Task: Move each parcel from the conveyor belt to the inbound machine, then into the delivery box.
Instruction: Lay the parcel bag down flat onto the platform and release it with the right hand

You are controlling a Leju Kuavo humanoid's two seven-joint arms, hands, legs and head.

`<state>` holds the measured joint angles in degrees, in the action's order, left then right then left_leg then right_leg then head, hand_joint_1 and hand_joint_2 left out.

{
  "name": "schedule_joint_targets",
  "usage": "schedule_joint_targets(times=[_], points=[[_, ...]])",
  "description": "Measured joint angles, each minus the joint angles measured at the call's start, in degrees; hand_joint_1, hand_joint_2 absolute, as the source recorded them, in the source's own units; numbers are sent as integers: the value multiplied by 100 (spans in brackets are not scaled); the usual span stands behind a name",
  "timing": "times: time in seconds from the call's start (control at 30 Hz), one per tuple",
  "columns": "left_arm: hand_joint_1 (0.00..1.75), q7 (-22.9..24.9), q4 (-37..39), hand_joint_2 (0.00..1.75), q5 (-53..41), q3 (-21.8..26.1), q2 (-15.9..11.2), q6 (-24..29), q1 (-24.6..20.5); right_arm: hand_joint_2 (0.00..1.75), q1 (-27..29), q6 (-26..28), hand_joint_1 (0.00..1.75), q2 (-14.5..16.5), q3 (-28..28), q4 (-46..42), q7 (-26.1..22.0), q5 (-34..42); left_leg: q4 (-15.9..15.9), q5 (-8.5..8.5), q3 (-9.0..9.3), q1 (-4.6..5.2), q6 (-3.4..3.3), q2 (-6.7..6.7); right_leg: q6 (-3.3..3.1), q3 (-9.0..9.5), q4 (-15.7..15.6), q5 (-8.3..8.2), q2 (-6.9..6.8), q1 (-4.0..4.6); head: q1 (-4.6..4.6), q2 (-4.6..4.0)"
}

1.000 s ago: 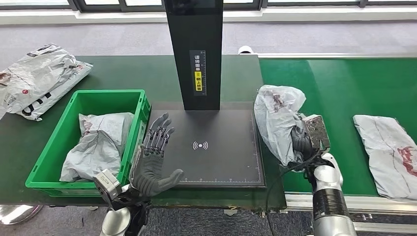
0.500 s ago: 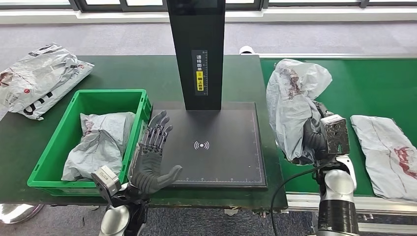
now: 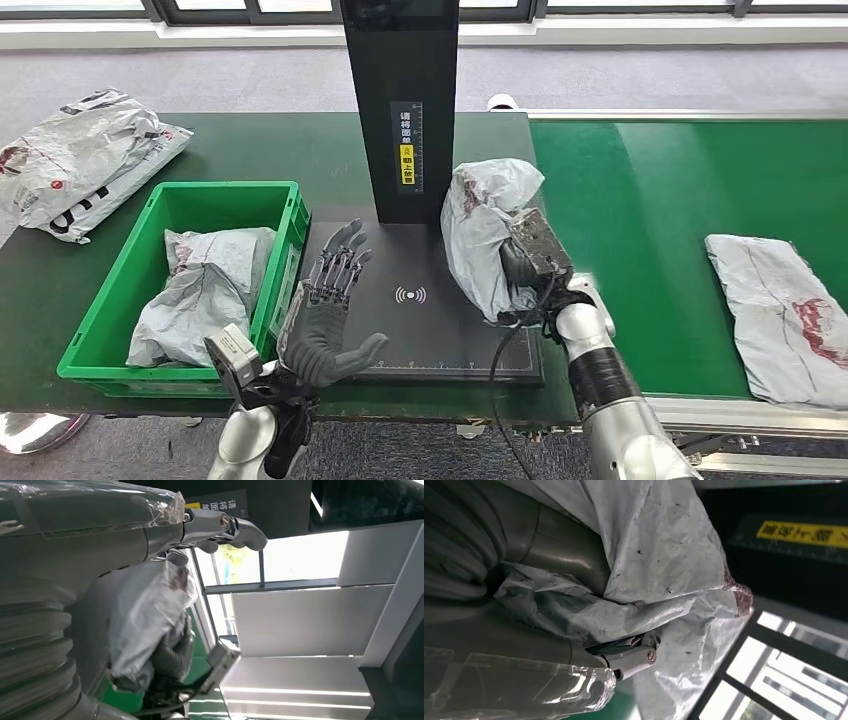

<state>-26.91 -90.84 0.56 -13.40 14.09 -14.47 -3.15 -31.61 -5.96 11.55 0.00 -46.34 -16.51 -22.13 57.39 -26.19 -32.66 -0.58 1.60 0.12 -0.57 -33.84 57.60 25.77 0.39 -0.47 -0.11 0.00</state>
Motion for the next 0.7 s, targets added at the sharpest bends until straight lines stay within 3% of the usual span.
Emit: schedule_joint_targets(times=[0.27, 0.57, 0.6, 0.63, 0.7], points=[[0, -4, 132, 175, 97, -117, -8, 52, -121, 175, -663, -99, 175, 345, 498, 1301, 171, 115, 0, 0, -2, 1, 0, -3, 0, -7, 0, 0, -1, 0, 0, 0], [0, -4, 225, 175, 128, -197, -14, 52, -193, 175, -874, -384, 175, 463, 624, 1821, 230, 271, 1, -1, -3, 1, 0, -6, 0, -6, 0, 0, -4, -1, 0, 0], [0, -4, 240, 175, 142, -199, -14, 52, -204, 175, -893, -443, 163, 480, 647, 1870, 258, 296, 1, -1, -3, 1, 0, -5, 0, -6, 0, 0, -4, -1, 0, 0], [0, -4, 258, 175, 154, -201, -14, 53, -218, 175, -910, -490, 131, 504, 675, 1917, 286, 311, 1, -1, -2, 1, 0, -5, 0, -7, 0, 0, -3, -1, 0, 0], [0, -4, 296, 175, 172, -202, -14, 55, -253, 175, -933, -573, 44, 560, 742, 1994, 310, 317, 1, -1, -2, 1, 0, -4, 0, -8, 0, 0, -3, 0, -1, 0]])
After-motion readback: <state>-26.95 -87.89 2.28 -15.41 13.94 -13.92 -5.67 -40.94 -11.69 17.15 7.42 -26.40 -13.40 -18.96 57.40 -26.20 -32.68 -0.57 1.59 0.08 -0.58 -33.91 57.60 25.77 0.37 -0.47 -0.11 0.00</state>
